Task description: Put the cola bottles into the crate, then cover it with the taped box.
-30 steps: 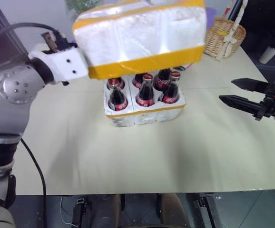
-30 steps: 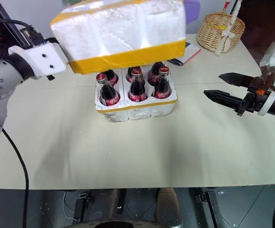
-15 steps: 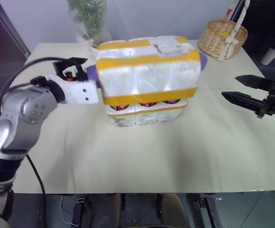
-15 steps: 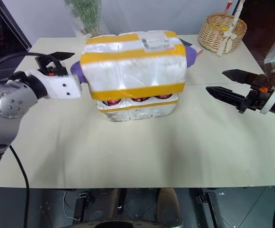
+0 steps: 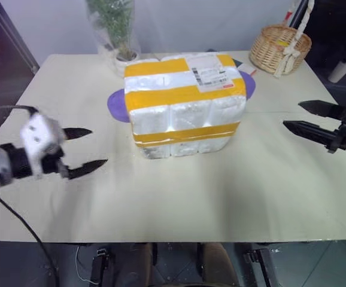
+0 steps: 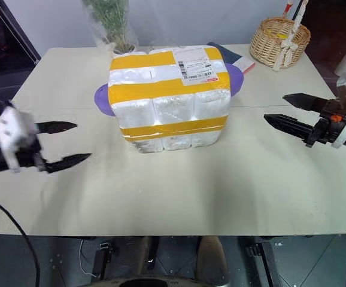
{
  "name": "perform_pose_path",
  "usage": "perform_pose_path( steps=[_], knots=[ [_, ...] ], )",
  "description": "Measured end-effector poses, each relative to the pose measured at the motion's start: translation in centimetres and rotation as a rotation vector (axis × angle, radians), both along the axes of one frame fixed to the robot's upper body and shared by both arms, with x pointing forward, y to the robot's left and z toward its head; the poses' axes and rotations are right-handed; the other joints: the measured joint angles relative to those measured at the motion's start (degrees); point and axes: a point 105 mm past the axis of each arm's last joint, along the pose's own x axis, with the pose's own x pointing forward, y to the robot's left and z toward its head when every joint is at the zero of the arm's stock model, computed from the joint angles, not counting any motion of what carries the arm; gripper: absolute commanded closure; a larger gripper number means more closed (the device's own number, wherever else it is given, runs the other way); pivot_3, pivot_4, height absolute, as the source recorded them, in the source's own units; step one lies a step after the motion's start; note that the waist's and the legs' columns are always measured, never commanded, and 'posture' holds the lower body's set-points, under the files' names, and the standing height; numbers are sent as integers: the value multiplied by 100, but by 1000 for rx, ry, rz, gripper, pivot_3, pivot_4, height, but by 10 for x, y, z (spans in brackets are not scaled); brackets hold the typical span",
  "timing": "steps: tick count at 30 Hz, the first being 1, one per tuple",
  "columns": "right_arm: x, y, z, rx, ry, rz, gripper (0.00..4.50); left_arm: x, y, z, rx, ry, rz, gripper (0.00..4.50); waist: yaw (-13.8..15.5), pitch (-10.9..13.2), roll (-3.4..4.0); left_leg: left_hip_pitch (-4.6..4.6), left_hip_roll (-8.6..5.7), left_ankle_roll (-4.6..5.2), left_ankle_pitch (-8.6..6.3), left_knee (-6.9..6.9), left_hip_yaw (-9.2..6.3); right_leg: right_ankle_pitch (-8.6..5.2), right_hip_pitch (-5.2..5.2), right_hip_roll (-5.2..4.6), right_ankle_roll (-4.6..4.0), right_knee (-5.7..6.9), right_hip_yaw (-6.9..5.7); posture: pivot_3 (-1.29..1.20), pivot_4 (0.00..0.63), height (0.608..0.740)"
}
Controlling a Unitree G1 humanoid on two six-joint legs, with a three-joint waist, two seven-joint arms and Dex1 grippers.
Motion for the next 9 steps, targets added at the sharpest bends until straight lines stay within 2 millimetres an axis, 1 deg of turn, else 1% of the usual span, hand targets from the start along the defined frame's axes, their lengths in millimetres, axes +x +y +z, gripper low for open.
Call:
perform_pose_path(
  steps=[1, 3, 4, 7, 9],
  knots=[
    [-2, 0, 1, -13, 7, 21, 0, -3, 6, 16, -66, 46, -29, 53, -10, 0, 0, 3, 0, 0, 0, 2, 1, -1, 4, 0, 0, 1, 0, 0, 150, 736],
    [-6, 0, 4, -31, 14, 57, 0, -6, 13, 36, -105, 64, -58, 53, -42, -2, 4, 6, 2, 0, 0, -4, 6, -1, 4, 1, -1, -3, 3, 0, 150, 736],
    [-7, 0, 5, -33, 20, 69, 0, -6, 14, 40, -109, 63, -68, 53, -48, -2, 4, 7, 3, 0, 0, -9, 6, -1, 3, 2, -1, -3, 3, 0, 150, 736],
    [-9, 3, 4, -43, 48, 129, 0, 0, 18, 43, -116, 101, -90, 53, -52, -1, 8, 8, 14, 0, 0, -12, 6, 0, -1, 15, -5, -1, 3, 0, 150, 736],
    [-10, 8, 6, -56, 51, 170, 0, 4, 19, 41, -92, 116, -106, 53, -70, 0, 9, 7, 20, 0, 0, -14, 8, 2, -6, 23, -8, -3, 10, 0, 150, 736]
  ],
)
